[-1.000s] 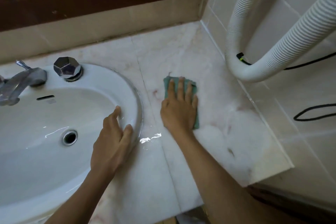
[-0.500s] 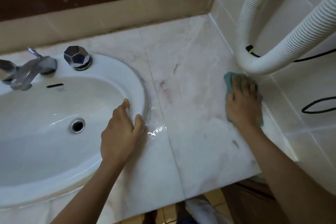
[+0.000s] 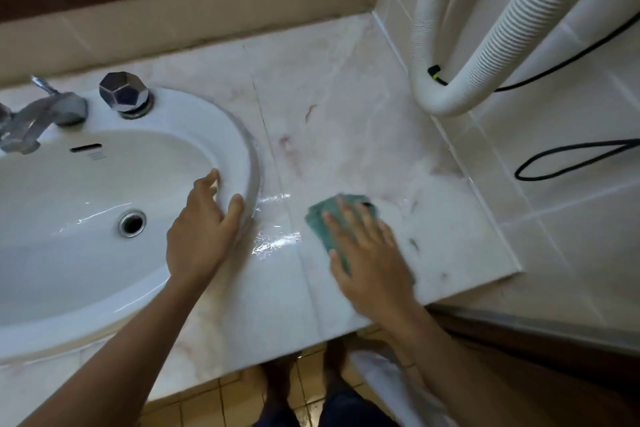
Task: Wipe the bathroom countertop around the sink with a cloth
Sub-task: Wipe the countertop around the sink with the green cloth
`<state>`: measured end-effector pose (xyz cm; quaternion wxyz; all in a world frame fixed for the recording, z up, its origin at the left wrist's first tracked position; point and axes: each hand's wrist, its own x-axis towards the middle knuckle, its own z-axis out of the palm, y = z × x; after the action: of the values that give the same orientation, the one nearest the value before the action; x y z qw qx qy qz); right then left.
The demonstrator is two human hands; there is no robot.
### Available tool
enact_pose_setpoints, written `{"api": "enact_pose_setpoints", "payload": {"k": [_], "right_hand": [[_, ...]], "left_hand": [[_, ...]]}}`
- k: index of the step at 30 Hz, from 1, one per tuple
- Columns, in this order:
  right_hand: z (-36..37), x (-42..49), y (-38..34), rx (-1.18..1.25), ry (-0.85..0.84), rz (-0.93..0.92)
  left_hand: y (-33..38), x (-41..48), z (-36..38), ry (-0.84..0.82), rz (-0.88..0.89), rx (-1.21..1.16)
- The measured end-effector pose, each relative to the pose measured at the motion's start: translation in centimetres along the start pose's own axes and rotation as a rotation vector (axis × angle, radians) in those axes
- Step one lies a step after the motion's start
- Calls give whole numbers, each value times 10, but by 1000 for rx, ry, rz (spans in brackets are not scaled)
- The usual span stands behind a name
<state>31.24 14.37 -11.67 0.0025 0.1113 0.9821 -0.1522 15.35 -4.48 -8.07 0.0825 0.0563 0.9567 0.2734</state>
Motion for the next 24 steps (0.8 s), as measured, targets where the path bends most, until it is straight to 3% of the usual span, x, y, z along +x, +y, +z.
{"api": "enact_pose_setpoints", "payload": {"k": [5, 10, 14, 17, 20, 22, 24], "right_hand": [[-33, 28, 108, -87, 31, 290], [-18, 102, 54, -86, 64, 464], [17, 74, -65, 39, 114, 274], [26, 8, -100, 38, -51, -30], [10, -36, -43, 1, -65, -151], [-4, -40, 15, -50, -17, -29], [-20, -24, 61, -91, -17, 123]], "left_hand": [[2, 3, -1, 16, -28, -64], [3, 5, -5, -11, -111, -187], [-3, 5, -3, 30, -122, -177], [-16, -10, -1, 70, -140, -28], [-47, -56, -2, 99, 86, 195], [-70, -84, -8, 135, 164, 243], [-88, -107, -14, 139, 128, 193]]}}
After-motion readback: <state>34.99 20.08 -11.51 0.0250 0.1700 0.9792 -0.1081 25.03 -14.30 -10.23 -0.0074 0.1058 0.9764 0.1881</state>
